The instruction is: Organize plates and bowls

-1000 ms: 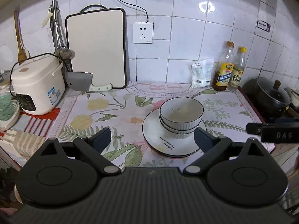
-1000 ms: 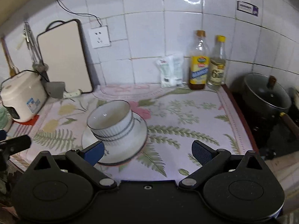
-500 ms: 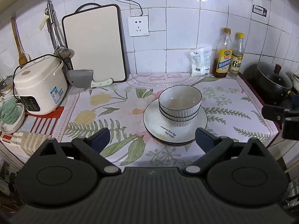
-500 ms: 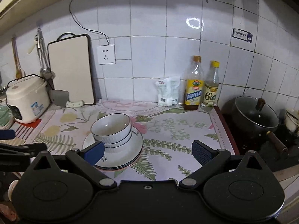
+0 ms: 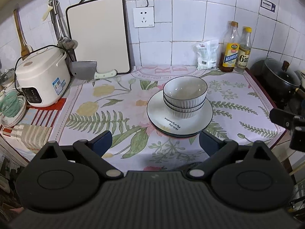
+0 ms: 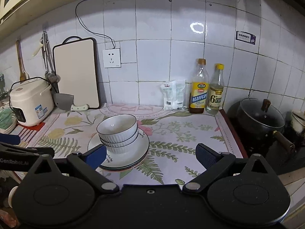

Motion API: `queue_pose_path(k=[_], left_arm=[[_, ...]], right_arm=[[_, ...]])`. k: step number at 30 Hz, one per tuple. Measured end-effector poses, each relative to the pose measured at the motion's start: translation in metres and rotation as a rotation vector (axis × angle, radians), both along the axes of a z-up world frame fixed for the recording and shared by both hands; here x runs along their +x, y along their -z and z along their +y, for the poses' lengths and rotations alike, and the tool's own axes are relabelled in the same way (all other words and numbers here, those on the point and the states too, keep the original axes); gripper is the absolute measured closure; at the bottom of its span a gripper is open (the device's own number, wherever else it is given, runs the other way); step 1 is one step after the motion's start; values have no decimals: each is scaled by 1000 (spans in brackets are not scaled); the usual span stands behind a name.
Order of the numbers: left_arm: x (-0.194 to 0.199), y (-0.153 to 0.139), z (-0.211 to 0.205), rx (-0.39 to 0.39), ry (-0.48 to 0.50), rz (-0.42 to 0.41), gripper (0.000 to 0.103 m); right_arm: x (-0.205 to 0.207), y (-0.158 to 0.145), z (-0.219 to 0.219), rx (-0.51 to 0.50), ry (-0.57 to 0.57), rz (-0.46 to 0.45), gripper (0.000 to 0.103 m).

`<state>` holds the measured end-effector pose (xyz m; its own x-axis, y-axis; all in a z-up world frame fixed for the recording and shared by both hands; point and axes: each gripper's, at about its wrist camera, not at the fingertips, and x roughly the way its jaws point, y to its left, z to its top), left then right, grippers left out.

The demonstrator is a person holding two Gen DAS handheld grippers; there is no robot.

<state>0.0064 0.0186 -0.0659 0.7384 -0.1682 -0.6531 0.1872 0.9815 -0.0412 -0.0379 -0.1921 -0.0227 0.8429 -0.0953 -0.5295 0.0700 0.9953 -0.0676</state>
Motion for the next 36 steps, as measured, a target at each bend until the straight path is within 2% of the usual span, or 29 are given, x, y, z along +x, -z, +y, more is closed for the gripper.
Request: queue_pose_path(k=[10, 22, 36], left_arm=[[1, 6, 3, -8, -18, 4, 4], [4, 13, 10, -38, -58, 18, 4], [4, 15, 10, -36, -60, 22, 4]], right_arm=[[-2, 2, 4, -48, 10, -29, 2], [-2, 8, 5, -68, 28, -34, 2], [-2, 13, 6, -77, 43, -36, 2]])
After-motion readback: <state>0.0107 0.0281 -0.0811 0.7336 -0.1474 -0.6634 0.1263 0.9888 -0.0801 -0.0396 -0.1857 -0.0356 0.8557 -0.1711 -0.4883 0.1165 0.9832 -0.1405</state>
